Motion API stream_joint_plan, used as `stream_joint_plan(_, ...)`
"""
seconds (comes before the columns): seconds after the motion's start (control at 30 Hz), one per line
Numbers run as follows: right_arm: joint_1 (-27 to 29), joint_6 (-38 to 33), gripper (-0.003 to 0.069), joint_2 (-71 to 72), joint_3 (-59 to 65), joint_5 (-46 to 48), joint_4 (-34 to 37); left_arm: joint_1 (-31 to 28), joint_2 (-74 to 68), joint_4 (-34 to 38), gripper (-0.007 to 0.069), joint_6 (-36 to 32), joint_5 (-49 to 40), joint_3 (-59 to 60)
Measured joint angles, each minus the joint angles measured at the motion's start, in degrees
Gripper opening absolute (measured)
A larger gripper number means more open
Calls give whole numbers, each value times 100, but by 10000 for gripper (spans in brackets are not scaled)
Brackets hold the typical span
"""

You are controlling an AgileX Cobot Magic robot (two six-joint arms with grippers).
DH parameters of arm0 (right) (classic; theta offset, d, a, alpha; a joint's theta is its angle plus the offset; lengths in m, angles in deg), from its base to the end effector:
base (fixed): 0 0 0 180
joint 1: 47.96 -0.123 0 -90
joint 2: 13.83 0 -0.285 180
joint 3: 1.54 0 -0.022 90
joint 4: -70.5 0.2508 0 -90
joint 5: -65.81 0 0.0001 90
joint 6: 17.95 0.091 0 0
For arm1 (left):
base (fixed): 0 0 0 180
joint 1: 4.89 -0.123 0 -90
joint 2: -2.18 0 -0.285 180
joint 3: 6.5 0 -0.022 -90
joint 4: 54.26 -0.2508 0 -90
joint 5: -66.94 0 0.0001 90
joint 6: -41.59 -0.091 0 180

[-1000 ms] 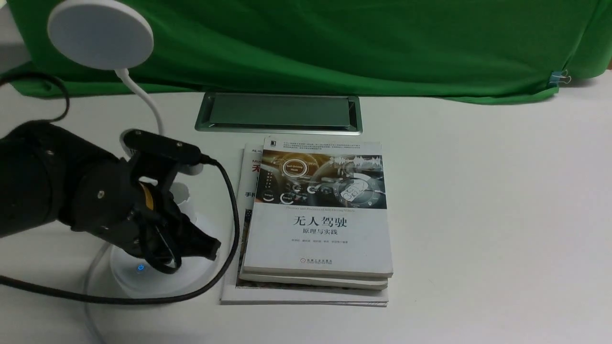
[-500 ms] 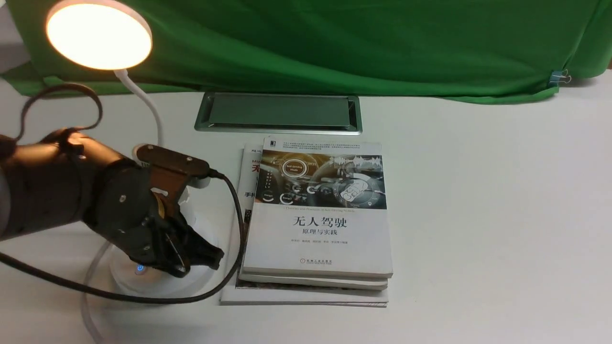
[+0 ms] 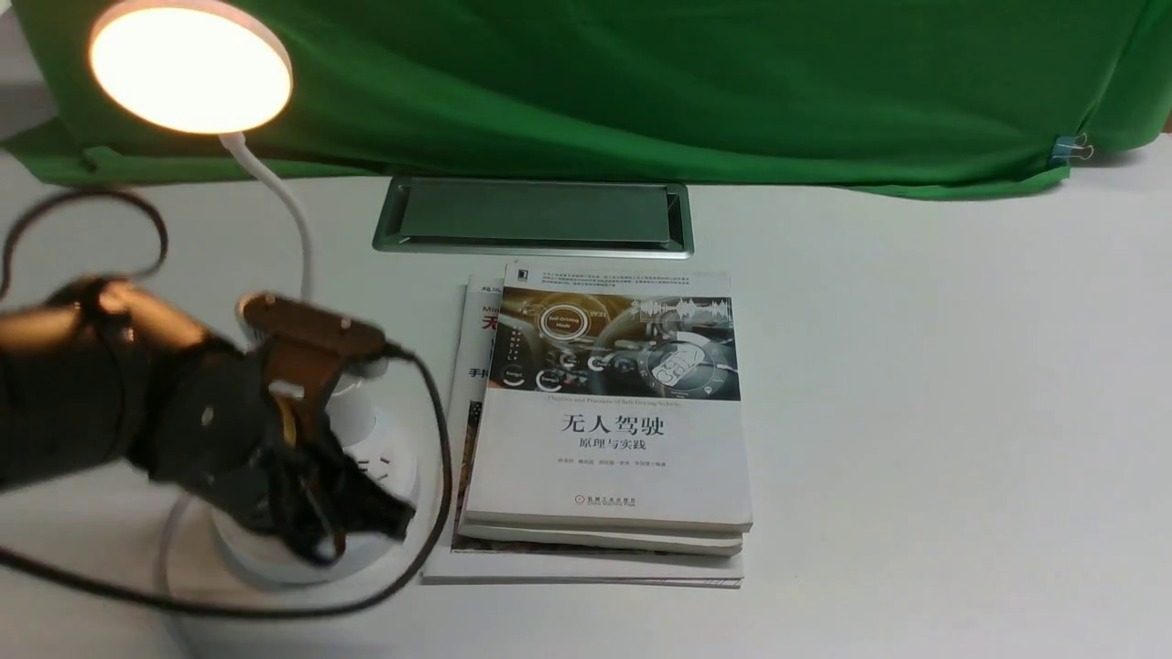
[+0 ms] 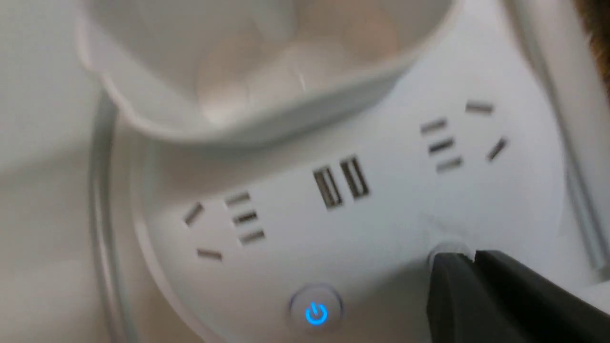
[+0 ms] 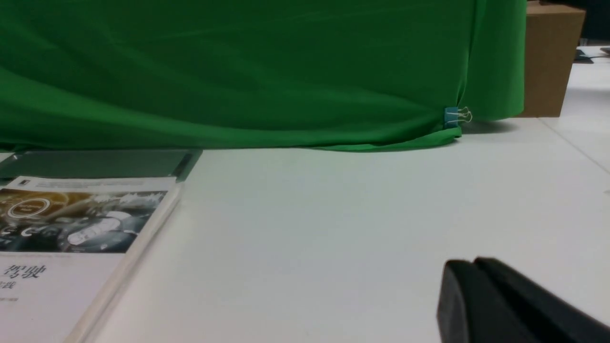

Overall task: Turn off the desk lamp on the white desktop by hand.
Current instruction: 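Press the power button on the round power strip under the lamp with the left gripper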

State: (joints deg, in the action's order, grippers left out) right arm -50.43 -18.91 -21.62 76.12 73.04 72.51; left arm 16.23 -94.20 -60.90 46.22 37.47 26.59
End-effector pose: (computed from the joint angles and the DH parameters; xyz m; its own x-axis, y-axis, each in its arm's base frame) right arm 0.0567 0.0029 0.1991 -0.0475 0.0160 -0.9987 -0.0467 0.9987 0.0182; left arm 0.2557 -0.0932 0.1791 -0.8625 0.3548 -0.3609 0.3580 0.9318 0.0603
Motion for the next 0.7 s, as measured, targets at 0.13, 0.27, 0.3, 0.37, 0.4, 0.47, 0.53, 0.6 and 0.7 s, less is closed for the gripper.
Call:
stream_joint_plan(0.13, 0, 0, 35, 0, 0, 0, 0, 0, -35, 0, 19, 8, 248, 60)
stream_joint_plan(0.27, 0, 0, 35, 0, 0, 0, 0, 0, -22, 0, 19, 13, 201, -11)
stream_joint_plan(0.3, 0, 0, 35, 0, 0, 0, 0, 0, -11, 0, 19, 13, 39, -77)
stream_joint_plan(0.37, 0, 0, 35, 0, 0, 0, 0, 0, 37, -54, 19, 13, -140, -201)
stream_joint_plan(0.4, 0, 0, 35, 0, 0, 0, 0, 0, 57, -84, 19, 13, -162, -268)
stream_joint_plan(0.47, 0, 0, 35, 0, 0, 0, 0, 0, 72, -113, 19, 13, -155, -338)
stream_joint_plan(0.53, 0, 0, 35, 0, 0, 0, 0, 0, -23, -113, 19, 13, -155, -346)
stream_joint_plan(0.6, 0, 0, 35, 0, 0, 0, 0, 0, -155, -113, 19, 13, -155, -330)
stream_joint_plan(0.7, 0, 0, 35, 0, 0, 0, 0, 0, -352, -38, 19, -5, -74, -294)
